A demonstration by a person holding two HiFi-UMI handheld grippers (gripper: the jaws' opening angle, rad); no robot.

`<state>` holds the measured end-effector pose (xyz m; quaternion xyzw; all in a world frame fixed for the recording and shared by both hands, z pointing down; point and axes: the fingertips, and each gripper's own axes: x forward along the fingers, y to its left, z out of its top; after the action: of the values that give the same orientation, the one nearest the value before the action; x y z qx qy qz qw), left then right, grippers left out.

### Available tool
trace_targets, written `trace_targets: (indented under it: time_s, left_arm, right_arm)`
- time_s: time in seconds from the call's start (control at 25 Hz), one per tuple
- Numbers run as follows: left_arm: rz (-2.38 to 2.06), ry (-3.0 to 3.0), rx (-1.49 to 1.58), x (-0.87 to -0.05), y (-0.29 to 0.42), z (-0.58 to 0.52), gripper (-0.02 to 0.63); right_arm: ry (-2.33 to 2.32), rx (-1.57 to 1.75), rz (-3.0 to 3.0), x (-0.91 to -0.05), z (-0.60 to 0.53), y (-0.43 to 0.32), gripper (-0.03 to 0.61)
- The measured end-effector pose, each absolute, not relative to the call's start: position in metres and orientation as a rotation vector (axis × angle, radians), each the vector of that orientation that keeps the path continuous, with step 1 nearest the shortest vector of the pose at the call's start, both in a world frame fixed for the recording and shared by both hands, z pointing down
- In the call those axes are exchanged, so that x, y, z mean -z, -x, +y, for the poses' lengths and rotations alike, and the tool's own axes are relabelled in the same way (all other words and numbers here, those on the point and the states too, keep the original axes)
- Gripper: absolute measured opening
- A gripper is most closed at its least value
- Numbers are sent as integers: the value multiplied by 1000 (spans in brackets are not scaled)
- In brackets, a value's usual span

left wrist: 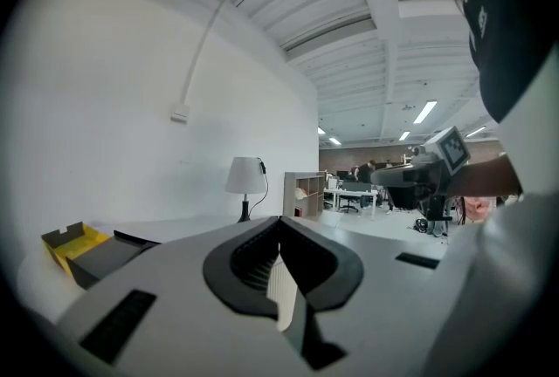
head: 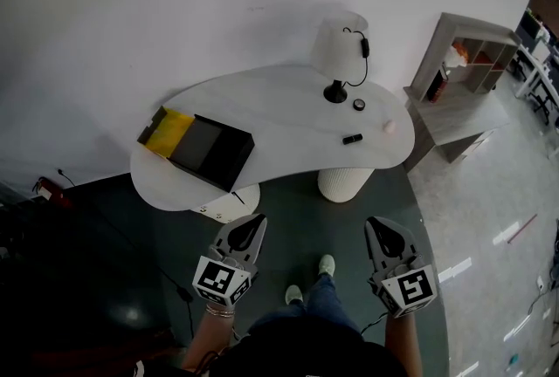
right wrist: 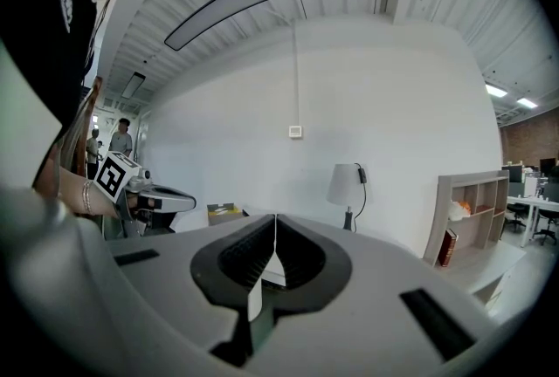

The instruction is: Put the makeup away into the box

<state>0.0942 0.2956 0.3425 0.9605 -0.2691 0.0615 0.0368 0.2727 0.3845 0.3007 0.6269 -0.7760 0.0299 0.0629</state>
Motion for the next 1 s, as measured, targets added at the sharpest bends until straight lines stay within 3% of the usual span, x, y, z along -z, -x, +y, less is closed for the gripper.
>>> trace_targets:
  time_s: [1.0]
  left_arm:
    - [-750, -2970, -215, -329, -212, 233, 17]
  right_arm:
    - [-1883, -125, -2366, -307, 304, -375, 20]
